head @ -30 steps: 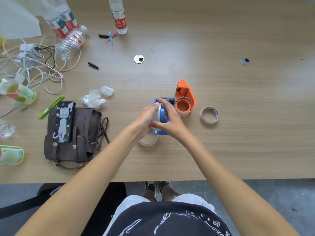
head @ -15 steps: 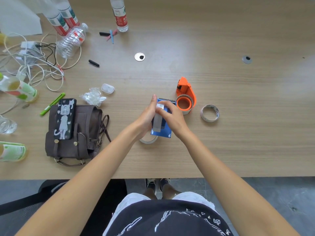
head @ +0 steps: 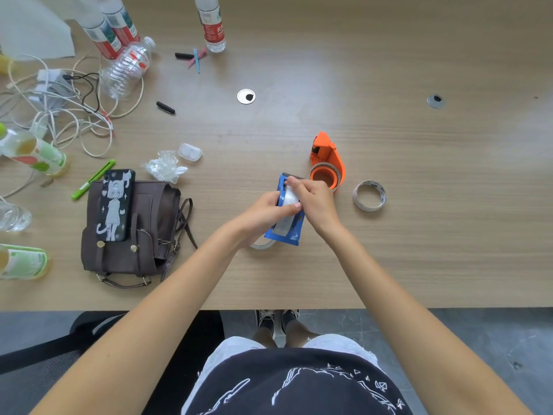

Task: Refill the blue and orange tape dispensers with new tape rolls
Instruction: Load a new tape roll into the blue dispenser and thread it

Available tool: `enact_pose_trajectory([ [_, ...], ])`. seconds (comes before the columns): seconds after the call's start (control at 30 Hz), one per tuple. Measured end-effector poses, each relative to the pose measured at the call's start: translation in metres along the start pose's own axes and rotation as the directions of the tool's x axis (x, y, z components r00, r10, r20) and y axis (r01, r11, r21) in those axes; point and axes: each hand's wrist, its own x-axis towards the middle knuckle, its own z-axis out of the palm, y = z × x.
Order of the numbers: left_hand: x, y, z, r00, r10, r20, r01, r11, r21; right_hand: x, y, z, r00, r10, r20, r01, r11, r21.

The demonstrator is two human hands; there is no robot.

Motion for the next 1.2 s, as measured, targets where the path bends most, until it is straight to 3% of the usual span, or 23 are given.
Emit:
enact_pose_trajectory([
  [0.13,0.004,0.003,-0.006,0.997,-0.015,-0.069,0.016,1.000,0.021,-0.011,-0.008,-0.010,0.987,-0.128,0.095,0.141,0.980,-0.138],
  [0.27,0.006,0.001,-0.004,0.997,0.006,-0.083,-0.001,0.998,0.059,-0.009,-0.010,-0.013,0.978,-0.197,0.070,0.208,0.951,-0.228],
  [0.4,0.006,0.003,0.000,0.997,0.034,-0.067,-0.029,0.996,0.081,0.006,-0.010,-0.015,0.993,-0.121,0.013,0.121,0.972,-0.202],
  [0.73,0.007,-0.002,0.003,0.995,0.041,-0.089,-0.030,0.993,0.115,0.019,-0.005,-0.022,0.988,0.062,0.141,-0.042,0.990,-0.135],
  [0.97,0.005,-0.003,0.004,0.996,0.045,-0.075,-0.035,0.991,0.129,0.015,0.001,-0.027,0.971,0.108,0.215,-0.106,0.994,-0.020],
  [1.07,0.006,-0.002,0.004,0.995,0.053,-0.088,-0.042,0.992,0.120,0.016,0.002,-0.027,0.979,0.095,0.178,-0.099,0.995,0.018],
  [1.2,0.006,-0.003,0.002,0.994,0.048,-0.101,-0.037,0.993,0.108,0.019,0.001,-0.025,0.993,0.054,0.109,-0.047,0.997,-0.061],
])
